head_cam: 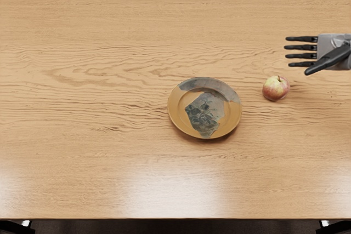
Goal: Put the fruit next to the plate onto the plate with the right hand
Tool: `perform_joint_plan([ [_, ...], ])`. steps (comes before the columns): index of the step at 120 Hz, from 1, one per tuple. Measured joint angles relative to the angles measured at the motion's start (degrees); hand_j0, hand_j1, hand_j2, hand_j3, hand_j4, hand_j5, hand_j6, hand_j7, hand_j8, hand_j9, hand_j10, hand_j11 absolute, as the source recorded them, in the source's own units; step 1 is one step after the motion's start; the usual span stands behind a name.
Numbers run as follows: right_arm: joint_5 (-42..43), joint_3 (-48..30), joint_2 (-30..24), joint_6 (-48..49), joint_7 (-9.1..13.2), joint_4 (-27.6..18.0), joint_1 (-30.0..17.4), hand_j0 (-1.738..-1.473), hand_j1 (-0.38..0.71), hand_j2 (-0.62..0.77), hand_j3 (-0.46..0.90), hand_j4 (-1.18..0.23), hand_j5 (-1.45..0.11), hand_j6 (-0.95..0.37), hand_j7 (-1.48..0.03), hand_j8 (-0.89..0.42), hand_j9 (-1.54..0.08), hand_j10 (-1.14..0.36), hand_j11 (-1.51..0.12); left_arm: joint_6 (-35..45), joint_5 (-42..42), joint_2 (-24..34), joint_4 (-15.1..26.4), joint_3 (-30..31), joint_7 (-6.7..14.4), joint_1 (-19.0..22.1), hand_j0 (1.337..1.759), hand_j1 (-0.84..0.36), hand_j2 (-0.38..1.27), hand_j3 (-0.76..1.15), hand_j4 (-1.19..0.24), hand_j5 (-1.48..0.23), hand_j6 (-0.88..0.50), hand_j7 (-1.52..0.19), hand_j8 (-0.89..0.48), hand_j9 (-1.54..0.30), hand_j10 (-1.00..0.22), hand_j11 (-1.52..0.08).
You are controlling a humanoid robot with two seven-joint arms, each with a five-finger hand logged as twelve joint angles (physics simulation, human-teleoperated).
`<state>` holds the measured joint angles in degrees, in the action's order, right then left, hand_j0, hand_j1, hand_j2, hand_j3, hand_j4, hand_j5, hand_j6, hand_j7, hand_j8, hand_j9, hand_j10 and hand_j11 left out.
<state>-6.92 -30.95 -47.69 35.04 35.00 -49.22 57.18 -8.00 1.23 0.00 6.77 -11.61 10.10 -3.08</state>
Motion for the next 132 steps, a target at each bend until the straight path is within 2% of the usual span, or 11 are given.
perform_joint_plan([
  [50, 0.29, -0.90, -1.05, 0.00, 0.00, -1.34, -0.51, -1.658, -0.35, 0.00, 0.00, 0.00, 0.00, 0.00, 0.00, 0.00, 0.00, 0.00, 0.00, 0.00, 0.00, 0.00, 0.00, -0.23, 0.00, 0.18, 1.658, 0.34, 0.00, 0.00, -0.01, -0.01, -0.01, -0.01, -0.01, -0.01, -0.01, -0.01],
  [63, 1.27, -0.49, -1.01, 0.00, 0.00, -2.45, 1.00, -1.658, -0.35, 0.00, 0.00, 0.00, 0.00, 0.00, 0.00, 0.00, 0.00, 0.00, 0.00, 0.00, 0.00, 0.00, 0.00, -0.21, 0.00, 0.27, 1.658, 0.34, 0.00, 0.00, -0.01, -0.01, -0.01, -0.01, -0.01, -0.01, -0.01, -0.01],
  [71, 3.78, -0.32, -0.87, 0.00, 0.00, -4.86, 2.78, -1.658, -0.35, 0.00, 0.00, 0.00, 0.00, 0.00, 0.00, 0.00, 0.00, 0.00, 0.00, 0.00, 0.00, 0.00, 0.00, -0.09, 0.00, 0.27, 1.658, 0.34, 0.00, 0.00, -0.01, -0.01, -0.01, -0.01, -0.01, -0.01, -0.01, -0.01],
  [84, 9.28, 1.07, -0.81, 0.00, 0.00, -10.06, 7.69, -1.658, -0.35, 0.00, 0.00, 0.00, 0.00, 0.00, 0.00, 0.00, 0.00, 0.00, 0.00, 0.00, 0.00, 0.00, -0.01, 0.02, 0.00, 0.27, 1.658, 0.34, 0.00, 0.00, -0.01, -0.01, -0.01, -0.01, -0.01, -0.01, -0.01, -0.01],
  [94, 12.52, 7.96, -0.38, 0.00, 0.00, -12.31, 14.58, -1.658, -0.35, 0.00, 0.00, 0.00, 0.00, 0.00, 0.00, 0.00, 0.00, 0.00, 0.00, 0.00, -0.02, 0.00, -0.03, 0.06, 0.01, 0.19, 1.658, 0.34, 0.00, 0.00, -0.01, -0.01, -0.01, -0.01, -0.01, -0.01, -0.01, -0.01],
  [105, 16.80, 16.95, 1.77, -0.01, 0.00, -13.43, 21.78, -1.658, -0.35, 0.00, 0.00, 0.00, 0.00, 0.00, 0.00, 0.00, 0.00, 0.00, 0.00, 0.00, -0.04, 0.00, -0.05, 0.08, 0.01, 0.18, 1.658, 0.34, 0.00, 0.00, -0.01, -0.01, -0.01, -0.01, -0.01, -0.01, -0.01, -0.01],
  [132, 23.73, 36.25, 7.05, -0.02, 0.00, -14.01, 35.18, -1.658, -0.35, 0.00, 0.00, 0.00, 0.00, 0.00, 0.00, 0.00, 0.00, 0.00, 0.00, 0.00, -0.02, 0.00, -0.08, 0.10, 0.01, 0.10, 1.658, 0.34, 0.00, 0.00, -0.01, -0.01, -0.01, -0.01, -0.01, -0.01, -0.01, -0.01],
])
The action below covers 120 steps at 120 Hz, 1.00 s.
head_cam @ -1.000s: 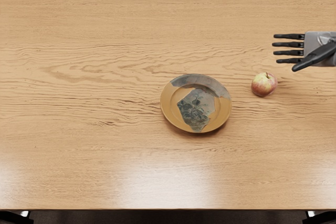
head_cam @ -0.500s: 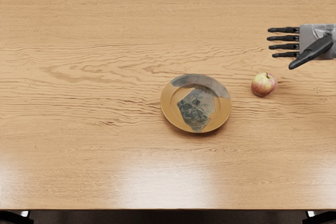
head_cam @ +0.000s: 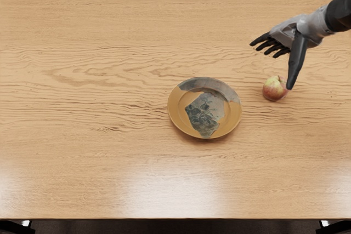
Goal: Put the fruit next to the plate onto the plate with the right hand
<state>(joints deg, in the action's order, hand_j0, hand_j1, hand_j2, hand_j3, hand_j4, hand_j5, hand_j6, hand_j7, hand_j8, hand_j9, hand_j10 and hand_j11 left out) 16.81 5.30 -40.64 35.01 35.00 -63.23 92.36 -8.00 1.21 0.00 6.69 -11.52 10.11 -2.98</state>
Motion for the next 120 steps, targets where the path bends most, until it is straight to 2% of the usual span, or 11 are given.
perform_joint_plan([
  [22, 2.90, 13.10, 4.51, -2.40, 0.00, 0.37, 5.91, -1.658, -0.35, 0.00, 0.00, 0.00, 0.00, 0.00, 0.00, 0.00, 0.00, 0.00, 0.00, 0.00, -0.01, 0.00, 0.02, 0.00, 0.00, 0.00, 1.658, 0.34, 0.00, 0.00, -0.01, -0.01, -0.01, -0.01, -0.01, -0.01, -0.01, -0.01],
  [45, 4.69, 16.61, 6.83, -5.72, 0.00, 0.27, 7.38, -1.658, -0.35, 0.00, 0.00, 0.00, 0.00, 0.00, 0.00, 0.00, 0.00, 0.00, 0.00, 0.00, 0.01, 0.00, 0.05, 0.00, 0.00, -0.15, 1.658, 0.34, 0.00, 0.00, -0.01, -0.01, -0.01, -0.01, -0.01, -0.01, -0.01, -0.01],
  [82, 10.60, 16.89, 8.74, -18.86, 0.00, 0.16, 1.16, -1.658, -0.34, 0.00, 0.00, -0.01, -0.01, -0.01, -0.01, -0.01, -0.01, -0.01, -0.01, 0.00, 0.02, 0.00, 0.06, 0.00, 0.00, -0.18, 1.658, 0.34, 0.00, 0.00, -0.01, -0.01, -0.01, -0.01, -0.01, -0.01, -0.01, -0.01],
  [120, 13.57, 16.77, 10.73, -23.43, 0.00, 0.21, -1.85, -1.658, -0.27, -0.01, 0.00, -0.07, -0.09, -0.07, -0.09, -0.07, -0.09, -0.07, -0.09, 0.00, 0.02, 0.00, 0.08, 0.00, 0.00, -0.18, 1.658, 0.34, 0.00, 0.00, -0.01, -0.01, -0.01, -0.01, -0.01, -0.01, -0.01, -0.01],
])
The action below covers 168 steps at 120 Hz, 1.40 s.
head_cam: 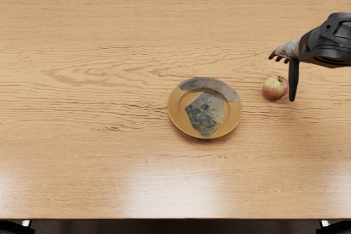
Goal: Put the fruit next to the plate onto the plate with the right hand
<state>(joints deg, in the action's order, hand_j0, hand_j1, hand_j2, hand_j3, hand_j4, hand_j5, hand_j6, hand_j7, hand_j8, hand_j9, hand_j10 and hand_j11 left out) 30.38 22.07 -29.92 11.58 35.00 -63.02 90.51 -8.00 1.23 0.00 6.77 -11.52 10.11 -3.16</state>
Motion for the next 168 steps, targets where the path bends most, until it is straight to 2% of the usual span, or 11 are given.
perform_joint_plan([
  [37, 1.97, 0.04, 0.42, -5.77, 0.00, -0.44, -2.75, -1.658, -0.20, -0.02, 0.00, -0.13, -0.17, -0.13, -0.17, -0.13, -0.17, -0.13, -0.17, 0.00, 0.00, 0.00, 0.00, 0.00, 0.00, 0.00, 1.658, 0.34, 0.00, 0.00, -0.01, -0.01, -0.01, -0.01, -0.01, -0.01, -0.01, -0.01],
  [82, 7.89, 0.41, 1.17, -15.48, 0.00, -2.13, -6.72, -1.658, -0.17, -0.03, 0.00, -0.15, -0.19, -0.15, -0.19, -0.15, -0.19, -0.15, -0.19, 0.00, 0.00, 0.00, 0.00, -0.09, 0.00, 0.00, 1.658, 0.34, 0.00, 0.00, -0.01, -0.01, -0.01, -0.01, -0.01, -0.01, -0.01, -0.01],
  [120, 8.94, 0.35, 1.67, -18.04, 0.00, -2.40, -8.64, -1.658, -0.17, -0.03, 0.00, -0.15, -0.20, -0.16, -0.20, -0.15, -0.20, -0.15, -0.20, 0.00, 0.00, 0.00, 0.00, -0.03, 0.00, 0.00, 1.658, 0.34, 0.00, 0.00, -0.01, -0.01, -0.01, -0.01, -0.01, -0.01, -0.01, -0.01],
  [153, 9.05, 0.35, 1.73, -20.10, 0.00, -2.44, -9.69, -1.658, -0.13, -0.04, 0.00, -0.19, -0.24, -0.19, -0.24, -0.19, -0.24, -0.19, -0.24, 0.00, 0.00, 0.00, 0.00, -0.01, 0.00, 0.00, 1.658, 0.34, 0.00, 0.00, -0.01, -0.01, -0.01, -0.01, -0.01, -0.01, -0.01, -0.01],
  [168, 8.96, 0.40, 3.52, -20.29, 0.00, -2.34, -9.40, -1.658, -0.12, -0.04, 0.00, -0.20, -0.25, -0.20, -0.25, -0.20, -0.25, -0.20, -0.25, 0.00, 0.00, 0.00, 0.00, -0.01, 0.00, 0.00, 1.658, 0.34, 0.00, 0.00, -0.01, -0.01, -0.01, -0.01, -0.01, -0.01, -0.01, -0.01],
])
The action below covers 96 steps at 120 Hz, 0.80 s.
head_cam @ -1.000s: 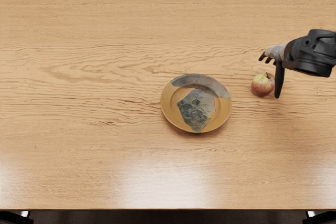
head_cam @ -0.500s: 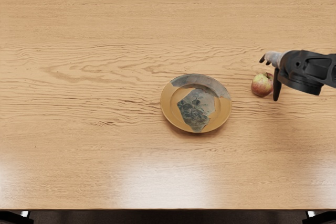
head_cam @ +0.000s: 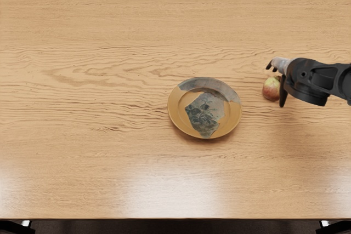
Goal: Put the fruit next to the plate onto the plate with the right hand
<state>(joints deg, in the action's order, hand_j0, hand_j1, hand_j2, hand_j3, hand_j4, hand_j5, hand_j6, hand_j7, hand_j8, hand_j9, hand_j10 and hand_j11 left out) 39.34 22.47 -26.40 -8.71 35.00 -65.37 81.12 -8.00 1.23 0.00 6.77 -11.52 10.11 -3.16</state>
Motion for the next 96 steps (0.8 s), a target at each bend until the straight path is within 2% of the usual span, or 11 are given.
perform_joint_plan([
  [96, 0.01, 0.16, 1.09, -0.81, 0.00, 0.08, -0.39, -1.658, -0.11, -0.04, 0.00, -0.21, -0.27, -0.21, -0.26, -0.21, -0.27, -0.21, -0.27, 0.00, 0.00, 0.00, 0.00, 0.00, -0.01, 0.00, 1.658, 0.34, 0.00, 0.00, -0.01, -0.01, -0.01, -0.01, -0.01, -0.01, -0.01, -0.01],
])
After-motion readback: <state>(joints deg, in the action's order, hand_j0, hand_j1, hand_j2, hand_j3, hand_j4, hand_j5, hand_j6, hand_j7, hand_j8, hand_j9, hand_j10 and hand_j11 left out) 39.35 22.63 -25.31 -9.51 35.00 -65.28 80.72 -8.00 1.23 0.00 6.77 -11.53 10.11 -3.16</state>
